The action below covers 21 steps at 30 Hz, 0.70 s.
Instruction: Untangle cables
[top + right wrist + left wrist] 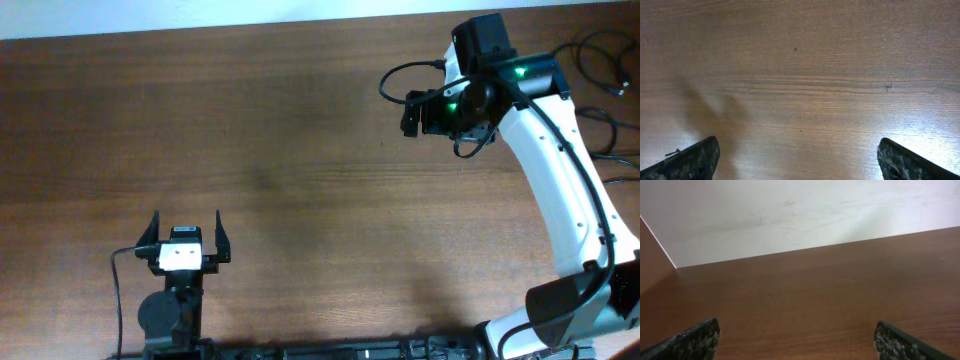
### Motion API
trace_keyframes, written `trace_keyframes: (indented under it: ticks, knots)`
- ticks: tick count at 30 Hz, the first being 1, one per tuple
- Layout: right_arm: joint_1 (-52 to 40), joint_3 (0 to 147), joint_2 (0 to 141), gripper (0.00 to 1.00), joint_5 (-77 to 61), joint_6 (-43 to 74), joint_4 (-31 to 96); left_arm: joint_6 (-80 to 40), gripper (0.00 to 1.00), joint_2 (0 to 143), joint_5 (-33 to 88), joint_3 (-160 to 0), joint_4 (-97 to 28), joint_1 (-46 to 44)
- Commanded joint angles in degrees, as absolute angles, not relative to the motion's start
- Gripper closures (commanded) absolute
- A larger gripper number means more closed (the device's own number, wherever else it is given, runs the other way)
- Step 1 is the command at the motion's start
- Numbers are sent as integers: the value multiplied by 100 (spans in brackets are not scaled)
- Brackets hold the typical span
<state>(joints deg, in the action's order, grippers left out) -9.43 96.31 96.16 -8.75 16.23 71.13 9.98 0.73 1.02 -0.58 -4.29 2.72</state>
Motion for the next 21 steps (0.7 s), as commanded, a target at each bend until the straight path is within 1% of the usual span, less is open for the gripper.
trace_keyframes:
  ticks: [1,18,21]
  knots:
    - [-969,9682,9498,1,-902,1564,7116,947,1,30,19,-49,-482,305]
    - [-969,9682,9513,1,-674,1535,7105,947,1,30,19,-49,-480,305]
    - [-1009,9651,9450,1,-552,1522,6744,947,1,30,19,-49,-482,305]
